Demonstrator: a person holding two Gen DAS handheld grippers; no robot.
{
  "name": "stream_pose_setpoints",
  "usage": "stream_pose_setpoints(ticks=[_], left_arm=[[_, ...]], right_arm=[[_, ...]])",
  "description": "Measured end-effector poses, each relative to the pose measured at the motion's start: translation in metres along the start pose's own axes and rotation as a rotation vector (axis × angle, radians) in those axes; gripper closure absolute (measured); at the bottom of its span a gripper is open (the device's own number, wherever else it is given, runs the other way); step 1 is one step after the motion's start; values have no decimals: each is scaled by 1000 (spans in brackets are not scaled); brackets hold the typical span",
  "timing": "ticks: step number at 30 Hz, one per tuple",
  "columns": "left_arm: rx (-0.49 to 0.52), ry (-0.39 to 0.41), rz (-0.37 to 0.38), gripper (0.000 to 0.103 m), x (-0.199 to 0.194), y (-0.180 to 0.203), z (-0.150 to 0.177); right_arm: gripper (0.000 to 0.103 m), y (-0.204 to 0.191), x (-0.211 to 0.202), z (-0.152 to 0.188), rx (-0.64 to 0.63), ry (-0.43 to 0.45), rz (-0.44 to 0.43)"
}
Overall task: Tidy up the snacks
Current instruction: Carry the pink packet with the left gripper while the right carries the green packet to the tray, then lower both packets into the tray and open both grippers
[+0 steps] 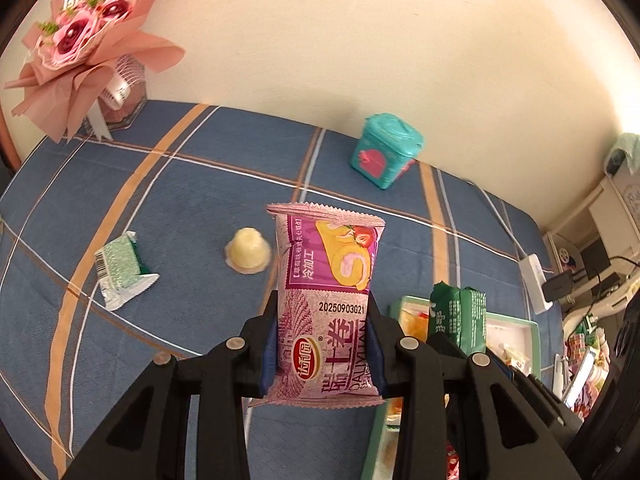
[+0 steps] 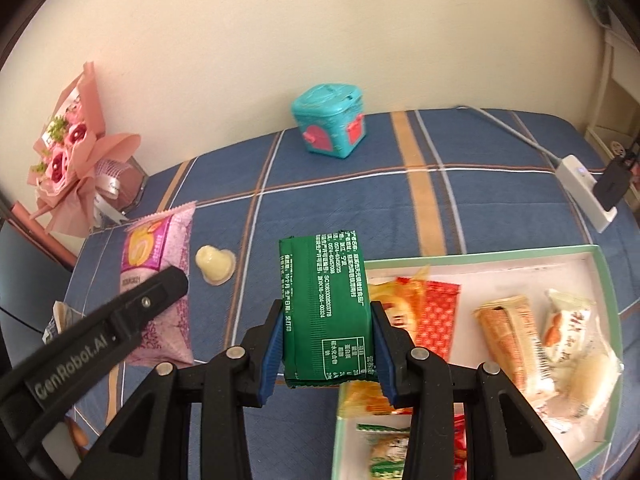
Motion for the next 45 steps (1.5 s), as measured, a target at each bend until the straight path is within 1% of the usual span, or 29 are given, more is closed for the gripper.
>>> stream_pose_setpoints(ticks=[4,9,17,21,25,29,32,37,45], left_arm=[[26,4,17,65,-4,16,7],[81,-3,45,65,-6,43,20],[216,-42,91,65,-4,97,55],[275,-58,96,65,1,117,72],[343,-70,79,65,6,132,89],[389,-84,51,65,18,141,102],[406,-99,34,65,27,144,109],[424,-117,16,65,37,146,117],[448,-146,-18,65,53,145,130]], right_arm=[[60,21,-12,1,28,3,36],[60,58,-31,3,80,19,94],[60,126,-54,18,176,10,198],[60,154,-60,29,223,-6,232],[60,170,-65,35,226,-21,271],[60,178,-59,42,221,-47,275],[60,183,-51,47,224,-74,278],[60,185,-40,53,235,-86,243],[60,186,-15,65,247,-151,207]])
Point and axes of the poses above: each gripper's, at about its wrist camera, not at the fingertips, and x roughly the way its jaws point, y to its right, z to its underside, the point moved 7 cm from there along x, roughly the way its jaws point, and after that the axes turned 15 degrees about -x, right-handed, at the moved point
